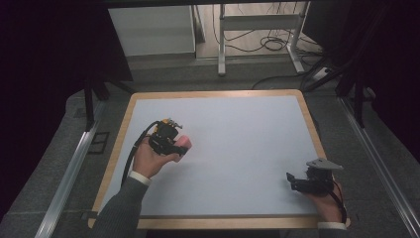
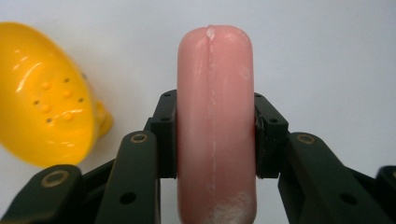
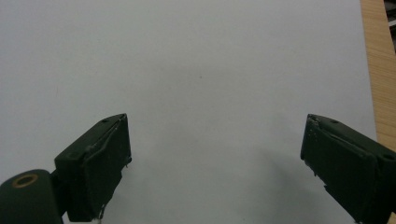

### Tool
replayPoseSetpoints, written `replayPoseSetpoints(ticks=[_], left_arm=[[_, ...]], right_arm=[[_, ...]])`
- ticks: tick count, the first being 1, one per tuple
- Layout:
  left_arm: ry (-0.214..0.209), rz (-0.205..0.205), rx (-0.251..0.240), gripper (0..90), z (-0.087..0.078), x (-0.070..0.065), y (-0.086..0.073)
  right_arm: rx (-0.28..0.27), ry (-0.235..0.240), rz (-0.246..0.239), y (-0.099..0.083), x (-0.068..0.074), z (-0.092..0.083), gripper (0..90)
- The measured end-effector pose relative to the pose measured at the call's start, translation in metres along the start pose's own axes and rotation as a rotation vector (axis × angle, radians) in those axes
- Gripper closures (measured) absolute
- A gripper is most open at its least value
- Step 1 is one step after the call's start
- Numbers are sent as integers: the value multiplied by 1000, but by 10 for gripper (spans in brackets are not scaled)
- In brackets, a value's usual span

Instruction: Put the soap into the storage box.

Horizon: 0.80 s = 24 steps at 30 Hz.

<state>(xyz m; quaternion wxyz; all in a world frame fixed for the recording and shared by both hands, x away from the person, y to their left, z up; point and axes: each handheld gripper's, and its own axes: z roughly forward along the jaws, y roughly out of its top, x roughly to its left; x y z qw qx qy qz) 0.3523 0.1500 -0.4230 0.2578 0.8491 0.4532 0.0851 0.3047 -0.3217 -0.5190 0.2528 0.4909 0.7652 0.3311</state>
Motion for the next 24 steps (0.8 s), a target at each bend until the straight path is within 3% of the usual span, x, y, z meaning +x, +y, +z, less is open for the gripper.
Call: replayPoseSetpoints(ticks=[7,12,24], left_arm=[[2,-47,-25,604,-10,22,-3],[15,-56,-25,604,-11,29,-4],[33,-124,-61,603,-19,50,-4]], right_arm=[[2,-1,-2,0,0,1,80],[6,1,-7,0,1,1,80],[7,1,-7,0,1,2,80]])
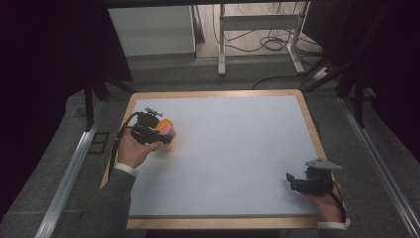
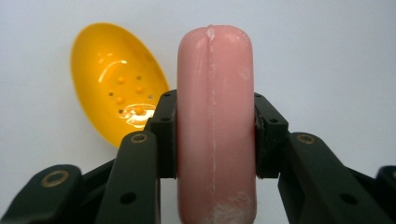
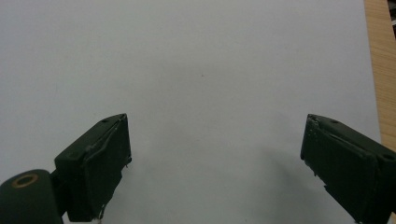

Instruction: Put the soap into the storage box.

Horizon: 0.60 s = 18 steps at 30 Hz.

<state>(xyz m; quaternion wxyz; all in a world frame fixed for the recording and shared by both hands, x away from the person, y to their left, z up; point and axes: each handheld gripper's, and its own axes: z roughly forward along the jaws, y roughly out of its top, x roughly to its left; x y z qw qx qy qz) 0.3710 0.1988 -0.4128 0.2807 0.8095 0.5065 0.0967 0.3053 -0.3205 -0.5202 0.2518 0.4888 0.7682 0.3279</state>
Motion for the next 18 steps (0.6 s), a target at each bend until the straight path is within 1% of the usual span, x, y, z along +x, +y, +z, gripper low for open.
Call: replayPoseSetpoints(ticks=[1,2,3,5,8,12,15,18], left_arm=[[0,0,0,604,0,0,0],[8,-9,-4,604,-1,4,1],[8,-9,-4,604,-1,4,1],[13,-23,-9,604,-2,8,1],[5,-61,-31,604,-4,18,2],[29,-80,-40,604,-6,25,5],[38,-88,-42,604,-6,28,7],[50,-107,-48,604,-4,35,11]], right_arm=[[0,0,0,0,0,0,80],[0,-1,0,0,0,0,80],[0,-1,0,0,0,0,80],[0,-1,0,0,-1,0,80],[-1,-2,1,0,0,0,80],[-3,-4,1,0,0,0,80],[-7,-3,1,1,0,-1,81],[-8,-3,2,1,0,-1,80]])
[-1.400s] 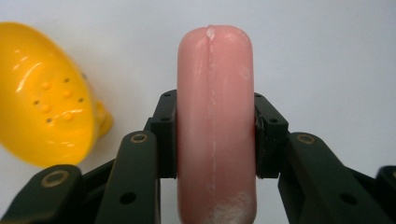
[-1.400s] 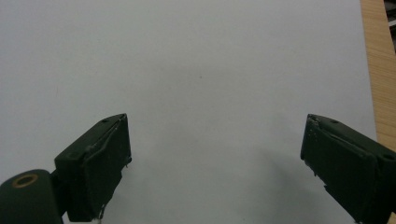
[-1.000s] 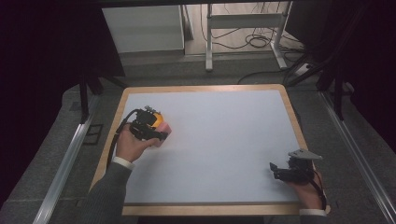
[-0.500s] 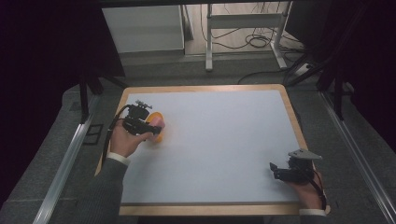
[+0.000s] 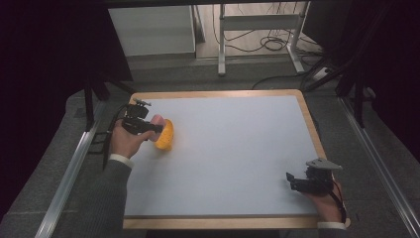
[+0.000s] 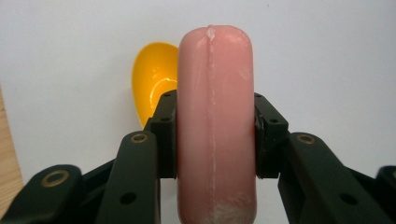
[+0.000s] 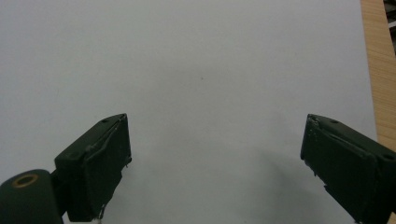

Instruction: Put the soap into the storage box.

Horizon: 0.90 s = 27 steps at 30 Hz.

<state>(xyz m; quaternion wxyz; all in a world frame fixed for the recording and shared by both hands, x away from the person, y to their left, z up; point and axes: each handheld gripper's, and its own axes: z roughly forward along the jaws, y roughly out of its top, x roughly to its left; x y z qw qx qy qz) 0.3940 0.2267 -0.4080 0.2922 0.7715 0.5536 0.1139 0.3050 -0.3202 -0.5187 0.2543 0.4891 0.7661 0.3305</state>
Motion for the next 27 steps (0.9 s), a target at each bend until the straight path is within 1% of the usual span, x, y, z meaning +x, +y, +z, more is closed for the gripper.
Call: replayPoseSetpoints(ticks=[2,3,4,5,7,8,10,11,12,13,18,19,20,22,27], left_arm=[[7,-15,-5,604,3,2,1],[7,-15,-5,604,3,2,1],[9,-30,-9,604,6,4,3],[9,-30,-9,603,6,4,3],[17,-52,-4,604,13,8,6],[17,-52,-4,604,13,8,6],[29,-70,1,604,20,10,8],[38,-74,5,604,24,10,9],[38,-74,5,604,24,10,9],[56,-72,14,603,29,10,9],[50,-103,30,603,42,16,8],[50,-103,30,604,42,16,8],[55,-105,37,603,49,17,8],[61,-98,49,603,54,16,7],[63,-114,62,603,64,18,6]], right_arm=[[0,0,0,0,0,0,80],[0,0,0,0,0,0,80],[-2,0,0,0,-1,-1,80],[-2,0,0,0,-1,-1,80],[-6,-4,-1,0,-1,-1,80],[-6,-3,0,0,-1,-1,80],[-6,-3,1,0,-2,-2,80],[-6,-3,2,0,-2,-2,80],[-7,-3,3,0,-2,-2,80],[-6,-4,4,0,-2,-2,80],[-12,-5,-1,1,-2,-3,80],[-12,-5,-1,1,-2,-3,81],[-10,-6,-1,1,-2,-3,81],[-8,-5,-1,1,-2,-3,80],[-8,-8,1,1,-2,-4,80]])
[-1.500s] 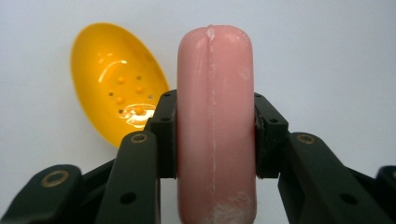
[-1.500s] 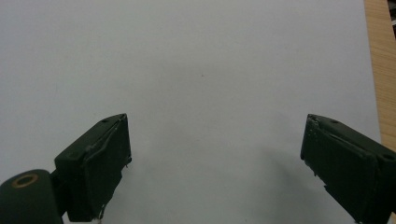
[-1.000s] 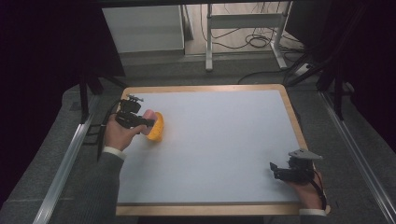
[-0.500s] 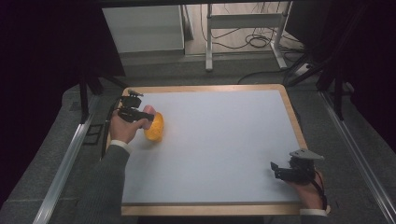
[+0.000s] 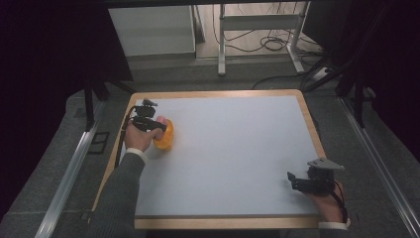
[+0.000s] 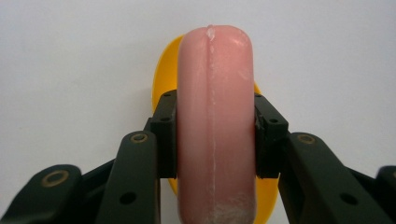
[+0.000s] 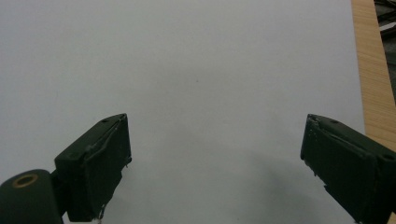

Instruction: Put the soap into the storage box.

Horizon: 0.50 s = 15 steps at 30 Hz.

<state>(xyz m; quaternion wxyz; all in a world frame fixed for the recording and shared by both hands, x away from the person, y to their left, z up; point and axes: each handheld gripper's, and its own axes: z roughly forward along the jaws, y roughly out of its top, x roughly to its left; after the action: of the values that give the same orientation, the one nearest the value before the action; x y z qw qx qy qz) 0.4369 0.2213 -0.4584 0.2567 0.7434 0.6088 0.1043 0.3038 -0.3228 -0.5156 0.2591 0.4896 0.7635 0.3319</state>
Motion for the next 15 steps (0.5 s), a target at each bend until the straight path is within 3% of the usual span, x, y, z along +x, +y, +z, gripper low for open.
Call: replayPoseSetpoints(ticks=[15], left_arm=[[14,3,47,602,18,0,-6]], right_arm=[[4,-2,-2,-1,0,1,80]])
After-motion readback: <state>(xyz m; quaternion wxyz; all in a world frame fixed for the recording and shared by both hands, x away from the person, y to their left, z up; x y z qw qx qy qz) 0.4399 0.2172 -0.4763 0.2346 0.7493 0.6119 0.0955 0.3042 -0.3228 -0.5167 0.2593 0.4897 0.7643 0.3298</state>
